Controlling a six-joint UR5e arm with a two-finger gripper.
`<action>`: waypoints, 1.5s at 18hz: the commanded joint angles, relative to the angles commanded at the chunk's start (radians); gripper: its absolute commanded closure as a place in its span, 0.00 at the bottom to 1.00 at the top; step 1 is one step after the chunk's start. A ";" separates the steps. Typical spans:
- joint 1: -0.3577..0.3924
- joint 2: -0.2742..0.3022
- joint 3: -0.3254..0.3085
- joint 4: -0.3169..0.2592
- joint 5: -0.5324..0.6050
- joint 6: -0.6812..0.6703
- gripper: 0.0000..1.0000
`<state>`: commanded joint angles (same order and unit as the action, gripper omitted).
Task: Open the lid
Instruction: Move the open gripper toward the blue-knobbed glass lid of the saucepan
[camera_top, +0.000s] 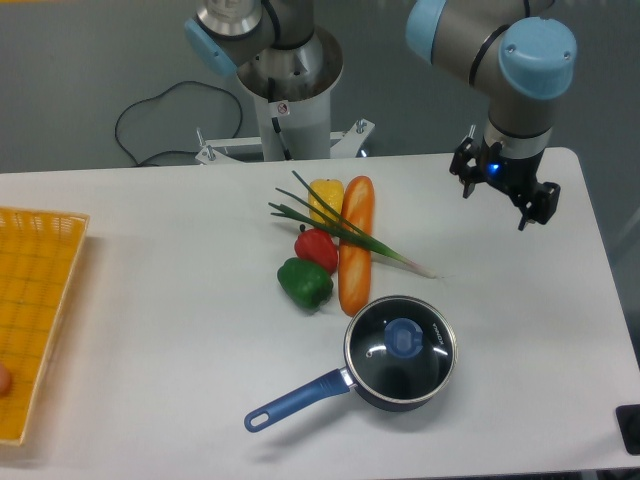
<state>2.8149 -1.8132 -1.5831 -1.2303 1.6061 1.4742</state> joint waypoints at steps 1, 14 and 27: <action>0.002 0.000 0.000 0.000 0.002 0.000 0.00; -0.025 -0.017 -0.023 0.027 -0.008 0.000 0.00; -0.116 -0.109 0.017 0.109 -0.002 0.143 0.00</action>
<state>2.6984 -1.9220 -1.5663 -1.1213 1.6046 1.6167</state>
